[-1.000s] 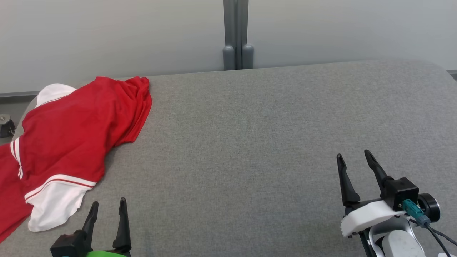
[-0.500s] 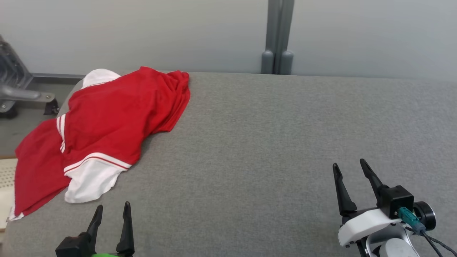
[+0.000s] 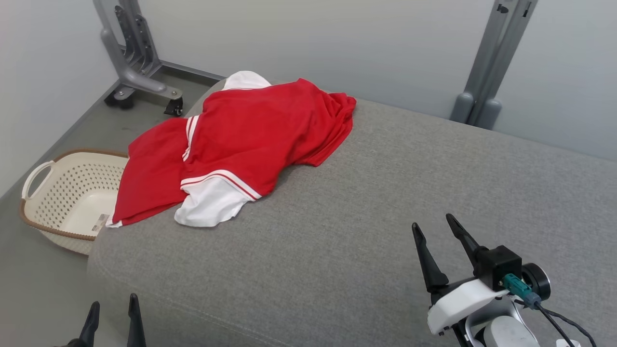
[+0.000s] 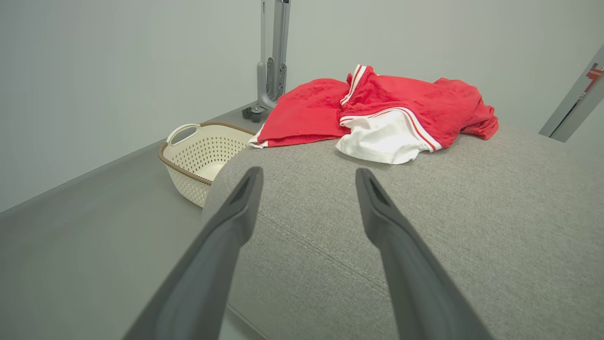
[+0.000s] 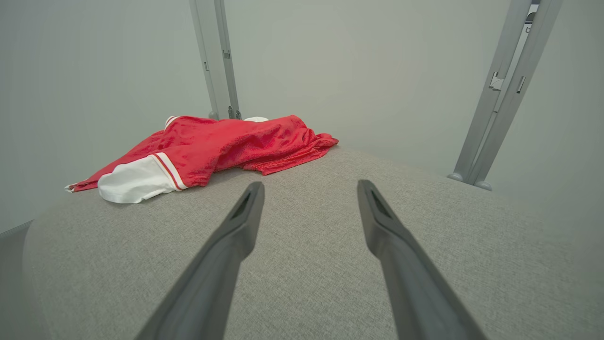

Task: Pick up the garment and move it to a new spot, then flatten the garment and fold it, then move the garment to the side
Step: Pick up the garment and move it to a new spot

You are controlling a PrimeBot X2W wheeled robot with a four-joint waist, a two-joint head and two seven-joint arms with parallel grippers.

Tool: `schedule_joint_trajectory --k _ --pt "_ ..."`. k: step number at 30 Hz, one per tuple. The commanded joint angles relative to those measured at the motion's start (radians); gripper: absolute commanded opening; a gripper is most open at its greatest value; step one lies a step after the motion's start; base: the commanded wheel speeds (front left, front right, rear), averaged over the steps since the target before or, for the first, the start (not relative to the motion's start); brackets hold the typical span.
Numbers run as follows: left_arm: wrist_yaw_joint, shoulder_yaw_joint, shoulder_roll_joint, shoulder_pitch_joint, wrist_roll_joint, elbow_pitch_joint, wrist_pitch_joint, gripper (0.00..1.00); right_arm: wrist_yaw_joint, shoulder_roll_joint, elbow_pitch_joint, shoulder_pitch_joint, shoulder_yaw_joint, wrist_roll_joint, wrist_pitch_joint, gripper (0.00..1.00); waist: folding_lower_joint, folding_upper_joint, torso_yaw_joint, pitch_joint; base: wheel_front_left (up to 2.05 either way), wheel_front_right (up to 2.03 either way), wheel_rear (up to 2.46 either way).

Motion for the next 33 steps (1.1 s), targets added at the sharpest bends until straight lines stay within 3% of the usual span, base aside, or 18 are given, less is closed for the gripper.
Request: schedule_joint_trajectory --k 1,5,10,18,25,32,33 --pt "0.000 0.002 -0.004 0.009 -0.005 -0.006 0.001 1.00 0.000 -0.005 0.005 -0.007 0.003 0.008 -0.003 1.00 0.0000 0.0000 0.040 0.006 0.00 0.00 0.00" --pt "0.000 -0.056 0.026 -0.023 0.014 0.015 0.001 1.00 0.000 -0.005 0.005 0.012 0.001 0.007 -0.003 1.00 0.0000 0.0000 0.030 0.017 0.00 0.00 0.00" --pt "0.000 -0.138 0.054 -0.122 -0.017 0.090 0.001 1.00 -0.001 -0.006 0.004 -0.036 0.017 -0.029 -0.003 1.00 0.0000 0.0000 -0.050 0.091 0.00 0.00 0.00" --pt "0.000 -0.308 0.138 -0.450 -0.150 0.326 0.084 1.00 -0.001 -0.018 0.009 -0.118 0.011 -0.085 -0.003 1.00 0.0000 0.0000 -0.165 0.228 0.00 0.00 0.00" --pt "0.000 -0.384 0.189 -0.655 -0.285 0.500 0.158 1.00 -0.001 -0.029 -0.003 -0.166 0.012 -0.109 -0.003 1.00 0.0000 0.0000 -0.222 0.330 0.00 0.00 0.00" --pt "0.006 -0.412 0.250 -0.792 -0.322 0.710 0.172 1.00 -0.001 -0.038 -0.012 -0.198 0.014 -0.123 -0.003 1.00 0.0000 0.0000 -0.245 0.400 0.00 0.00 0.00" --pt "0.005 -0.414 0.248 -0.802 -0.324 0.737 0.175 0.71 -0.001 -0.037 -0.012 -0.199 0.014 -0.123 -0.003 1.00 0.0000 0.0000 -0.246 0.401 0.00 0.00 0.00"
